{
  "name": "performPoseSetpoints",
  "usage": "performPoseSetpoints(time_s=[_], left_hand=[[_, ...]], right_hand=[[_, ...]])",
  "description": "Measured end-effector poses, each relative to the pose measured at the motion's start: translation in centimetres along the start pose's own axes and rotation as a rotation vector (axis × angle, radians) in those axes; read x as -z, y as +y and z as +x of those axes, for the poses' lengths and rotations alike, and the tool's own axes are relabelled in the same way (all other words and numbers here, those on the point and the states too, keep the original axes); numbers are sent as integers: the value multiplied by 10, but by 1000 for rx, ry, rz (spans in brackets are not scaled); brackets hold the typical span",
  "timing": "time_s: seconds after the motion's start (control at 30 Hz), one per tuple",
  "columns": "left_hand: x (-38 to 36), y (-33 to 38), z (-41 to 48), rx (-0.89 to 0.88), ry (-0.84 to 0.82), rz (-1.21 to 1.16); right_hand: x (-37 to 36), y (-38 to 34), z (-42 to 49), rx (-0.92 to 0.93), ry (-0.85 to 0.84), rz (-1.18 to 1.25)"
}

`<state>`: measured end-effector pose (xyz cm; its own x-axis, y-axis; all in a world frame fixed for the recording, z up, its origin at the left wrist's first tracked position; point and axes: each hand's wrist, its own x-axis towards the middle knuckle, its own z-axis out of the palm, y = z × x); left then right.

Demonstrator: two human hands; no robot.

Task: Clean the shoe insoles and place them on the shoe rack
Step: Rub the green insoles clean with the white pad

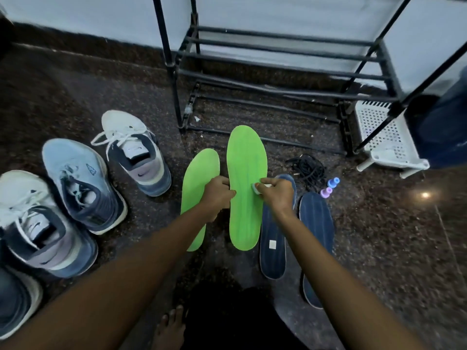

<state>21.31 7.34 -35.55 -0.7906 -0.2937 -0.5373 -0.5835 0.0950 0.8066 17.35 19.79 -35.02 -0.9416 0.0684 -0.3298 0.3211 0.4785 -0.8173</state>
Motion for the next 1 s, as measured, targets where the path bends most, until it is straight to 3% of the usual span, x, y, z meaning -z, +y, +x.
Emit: performPoseSetpoints(time_s=[0.27,0.5,0.73,1.0], left_hand=[[31,90,-79,-118,-166,-106],[59,157,-158,-281,-205,-151],[68,179,-231,-350,-278,-322],[75,170,-283,-394,-396,-402]], right_hand=[[68,-83,-55,187,15,43],[129,-157,-113,328,38,102],[177,-194,-178,394,-7,137],[205,-188,-239,382,-122,241]])
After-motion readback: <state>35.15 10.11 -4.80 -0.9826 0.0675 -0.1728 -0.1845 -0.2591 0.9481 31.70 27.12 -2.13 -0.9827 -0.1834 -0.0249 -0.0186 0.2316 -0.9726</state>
